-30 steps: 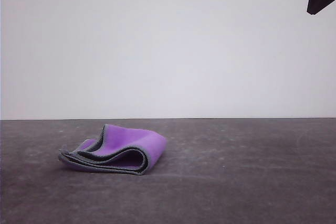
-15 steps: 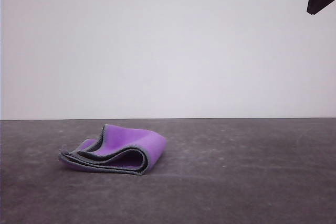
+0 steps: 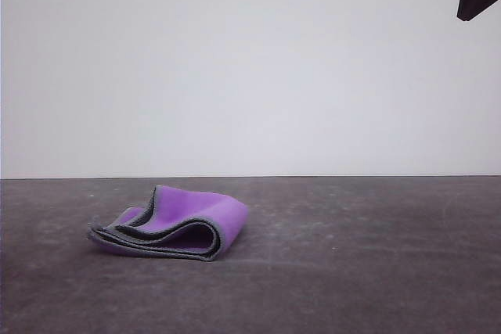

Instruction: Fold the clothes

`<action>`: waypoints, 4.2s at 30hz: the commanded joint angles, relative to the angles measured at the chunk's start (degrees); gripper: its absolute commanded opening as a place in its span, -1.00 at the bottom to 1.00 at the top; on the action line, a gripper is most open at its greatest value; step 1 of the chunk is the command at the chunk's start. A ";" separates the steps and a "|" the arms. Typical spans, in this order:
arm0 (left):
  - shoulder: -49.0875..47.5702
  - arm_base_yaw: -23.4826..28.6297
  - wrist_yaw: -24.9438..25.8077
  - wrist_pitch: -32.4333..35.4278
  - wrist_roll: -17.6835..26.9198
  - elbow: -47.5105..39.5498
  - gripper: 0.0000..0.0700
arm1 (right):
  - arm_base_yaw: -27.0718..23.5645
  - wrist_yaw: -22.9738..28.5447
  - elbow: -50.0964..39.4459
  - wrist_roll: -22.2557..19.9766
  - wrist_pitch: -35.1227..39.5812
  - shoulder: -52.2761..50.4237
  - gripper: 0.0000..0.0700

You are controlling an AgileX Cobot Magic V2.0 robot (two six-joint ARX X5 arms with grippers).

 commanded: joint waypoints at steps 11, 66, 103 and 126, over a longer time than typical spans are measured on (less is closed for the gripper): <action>0.09 0.02 -0.13 -0.66 0.17 -0.74 -0.99 | -7.54 0.42 -25.37 -2.32 31.98 -22.09 -0.98; 0.09 0.02 -0.13 -0.68 0.17 -0.74 -0.99 | -15.41 -0.02 -63.30 2.28 35.64 -61.09 -0.98; 0.09 0.02 -0.13 -0.68 0.17 -0.74 -0.99 | -15.41 -0.02 -63.30 2.28 35.64 -61.09 -0.98; 0.09 0.02 -0.13 -0.68 0.17 -0.74 -0.99 | -15.41 -0.02 -63.30 2.28 35.64 -61.09 -0.98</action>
